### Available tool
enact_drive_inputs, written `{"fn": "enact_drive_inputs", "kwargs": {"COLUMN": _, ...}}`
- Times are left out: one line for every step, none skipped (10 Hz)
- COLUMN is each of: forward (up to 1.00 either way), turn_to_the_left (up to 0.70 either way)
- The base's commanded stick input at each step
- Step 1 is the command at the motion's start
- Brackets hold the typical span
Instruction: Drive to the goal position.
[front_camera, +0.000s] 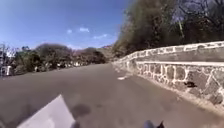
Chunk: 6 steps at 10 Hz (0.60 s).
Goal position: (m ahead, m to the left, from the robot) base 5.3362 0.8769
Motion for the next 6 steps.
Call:
{"fn": "enact_drive_inputs", "kwargs": {"forward": 0.50, "turn_to_the_left": 0.00}}
{"fn": "enact_drive_inputs", "kwargs": {"forward": 0.50, "turn_to_the_left": 0.00}}
{"fn": "enact_drive_inputs", "kwargs": {"forward": 0.50, "turn_to_the_left": 0.00}}
{"fn": "enact_drive_inputs", "kwargs": {"forward": 0.50, "turn_to_the_left": 0.00}}
{"fn": "enact_drive_inputs", "kwargs": {"forward": 0.50, "turn_to_the_left": 0.00}}
{"fn": "enact_drive_inputs", "kwargs": {"forward": 0.50, "turn_to_the_left": 0.00}}
